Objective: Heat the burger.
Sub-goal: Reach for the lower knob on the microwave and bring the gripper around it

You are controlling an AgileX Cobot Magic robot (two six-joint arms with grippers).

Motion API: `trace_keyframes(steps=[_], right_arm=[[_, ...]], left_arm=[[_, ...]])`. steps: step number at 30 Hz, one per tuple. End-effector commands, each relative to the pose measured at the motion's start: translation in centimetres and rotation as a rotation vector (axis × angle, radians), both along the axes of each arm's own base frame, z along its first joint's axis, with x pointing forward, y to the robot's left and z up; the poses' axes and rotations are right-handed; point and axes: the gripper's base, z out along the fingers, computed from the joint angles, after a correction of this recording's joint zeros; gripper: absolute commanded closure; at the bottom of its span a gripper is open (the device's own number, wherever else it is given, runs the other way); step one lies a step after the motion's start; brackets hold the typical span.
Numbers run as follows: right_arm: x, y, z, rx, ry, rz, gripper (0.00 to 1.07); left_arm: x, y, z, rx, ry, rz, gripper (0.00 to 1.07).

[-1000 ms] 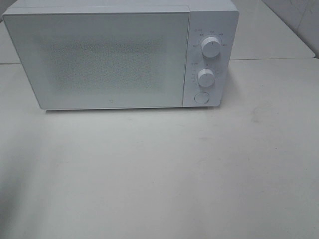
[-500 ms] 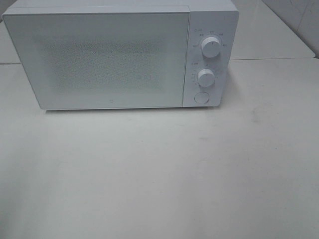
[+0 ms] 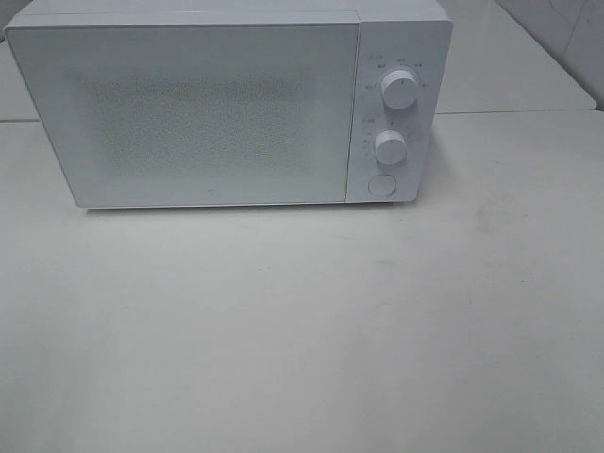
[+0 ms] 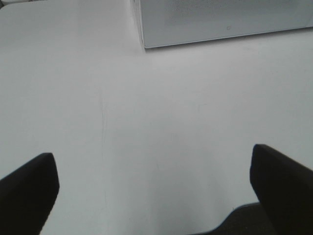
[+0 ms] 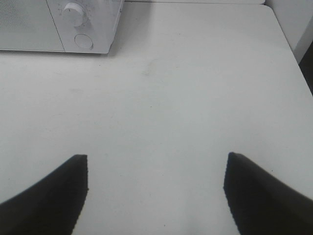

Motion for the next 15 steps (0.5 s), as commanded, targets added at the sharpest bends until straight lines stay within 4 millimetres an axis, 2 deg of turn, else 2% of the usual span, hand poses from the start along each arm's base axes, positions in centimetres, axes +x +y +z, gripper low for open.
trace_keyframes(steps=[1, 5, 10, 15], right_arm=[[-0.3, -0.1, -0.1, 0.0, -0.024, -0.01, 0.31], [-0.3, -0.1, -0.1, 0.0, -0.024, -0.01, 0.31], [-0.3, -0.1, -0.1, 0.0, -0.024, -0.01, 0.31], [-0.3, -0.1, -0.1, 0.0, -0.021, -0.01, 0.31]], left_arm=[[-0.8, -0.1, -0.1, -0.01, -0.056, -0.005, 0.06], [-1.0, -0.1, -0.1, -0.009, -0.073, -0.006, 0.06], [-2.3, -0.2, -0.1, -0.008, -0.156, -0.007, 0.06], [-2.2, -0.2, -0.1, -0.012, -0.152, -0.009, 0.06]])
